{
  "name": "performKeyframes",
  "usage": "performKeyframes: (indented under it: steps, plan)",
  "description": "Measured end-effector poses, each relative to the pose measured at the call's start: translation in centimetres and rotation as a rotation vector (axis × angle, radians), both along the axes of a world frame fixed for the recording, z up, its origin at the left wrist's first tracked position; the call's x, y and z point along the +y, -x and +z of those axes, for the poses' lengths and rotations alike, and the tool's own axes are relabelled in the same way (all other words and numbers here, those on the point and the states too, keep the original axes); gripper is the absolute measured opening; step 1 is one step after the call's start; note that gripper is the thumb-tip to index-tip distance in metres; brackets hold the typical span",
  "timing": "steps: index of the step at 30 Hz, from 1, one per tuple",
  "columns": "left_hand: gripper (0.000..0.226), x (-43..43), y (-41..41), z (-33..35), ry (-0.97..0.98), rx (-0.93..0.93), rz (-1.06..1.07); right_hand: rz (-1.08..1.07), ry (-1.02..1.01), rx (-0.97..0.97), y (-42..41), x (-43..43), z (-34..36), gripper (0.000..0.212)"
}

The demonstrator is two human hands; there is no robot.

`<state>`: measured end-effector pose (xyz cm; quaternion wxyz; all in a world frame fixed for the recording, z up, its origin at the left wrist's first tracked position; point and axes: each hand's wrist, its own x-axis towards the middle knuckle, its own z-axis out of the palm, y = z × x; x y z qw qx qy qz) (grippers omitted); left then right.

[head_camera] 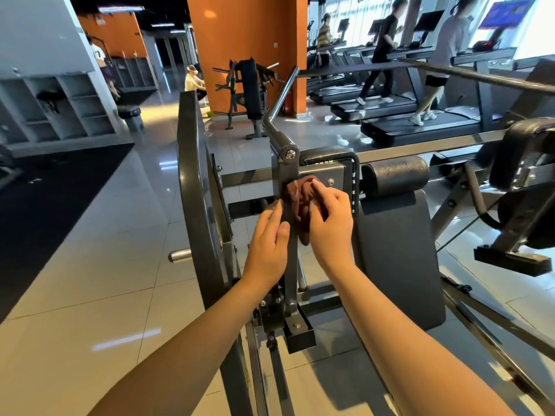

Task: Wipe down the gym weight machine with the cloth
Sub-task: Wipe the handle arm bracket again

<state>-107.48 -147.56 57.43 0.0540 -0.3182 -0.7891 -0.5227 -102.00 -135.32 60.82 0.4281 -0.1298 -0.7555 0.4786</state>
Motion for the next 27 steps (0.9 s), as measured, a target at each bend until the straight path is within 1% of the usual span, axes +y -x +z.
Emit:
performKeyframes:
  steps: [2,4,7,9,11,12,14,17,18,19,21,22,24,25,27]
  plan:
    - [0.046,0.1,-0.1,0.1,-0.042,-0.035,0.023,-0.004,-0.031,0.028,1.2,-0.3,1.2,0.039]
    - [0.044,0.2,-0.4,0.3,-0.072,-0.051,0.028,0.007,-0.038,0.013,1.9,-0.6,0.5,0.041]
    - [0.046,0.0,-0.7,0.1,-0.034,-0.050,0.045,0.014,-0.024,-0.099,1.1,-0.5,-1.8,0.042]
    - [0.046,-0.1,-1.0,0.0,-0.014,-0.063,0.045,0.000,-0.007,-0.149,0.1,-0.3,-2.7,0.040]
    - [0.041,-0.1,-1.3,0.2,-0.040,-0.069,0.046,0.022,0.021,-0.081,-0.4,-0.6,-1.9,0.036]
    - [0.034,-0.1,-1.3,0.3,-0.062,-0.080,0.046,0.033,0.017,-0.027,-0.2,-0.7,-1.1,0.035]
    - [0.023,0.0,-1.4,0.2,-0.112,-0.137,0.062,0.031,-0.028,0.034,0.9,-1.2,0.5,0.035]
    - [0.022,0.0,-0.9,-0.1,-0.213,-0.257,0.058,0.007,-0.066,0.007,2.1,-1.8,0.1,0.039]
    - [0.025,-0.1,-0.8,-0.2,-0.218,-0.273,0.044,0.013,-0.062,-0.042,1.9,-1.8,-0.9,0.041]
    - [0.033,-0.2,-0.8,-0.4,-0.203,-0.267,0.036,0.026,-0.059,-0.109,1.4,-1.8,-2.2,0.042]
    - [0.044,-0.3,-1.1,-0.8,-0.145,-0.251,0.028,0.034,-0.065,-0.213,0.2,-1.8,-4.0,0.041]
    - [0.045,-0.3,-1.3,-0.9,-0.128,-0.247,0.018,0.027,-0.056,-0.213,-0.1,-1.7,-4.1,0.039]
    - [0.043,-0.3,-1.5,-0.9,-0.129,-0.248,0.005,0.018,-0.016,-0.109,0.1,-1.4,-2.7,0.035]
    - [0.039,-0.3,-1.5,-0.9,-0.130,-0.261,0.004,0.018,-0.001,-0.052,0.5,-1.3,-1.6,0.035]
    - [0.028,-0.4,-1.6,-0.7,-0.125,-0.292,0.008,0.014,-0.006,-0.007,1.2,-1.1,0.0,0.035]
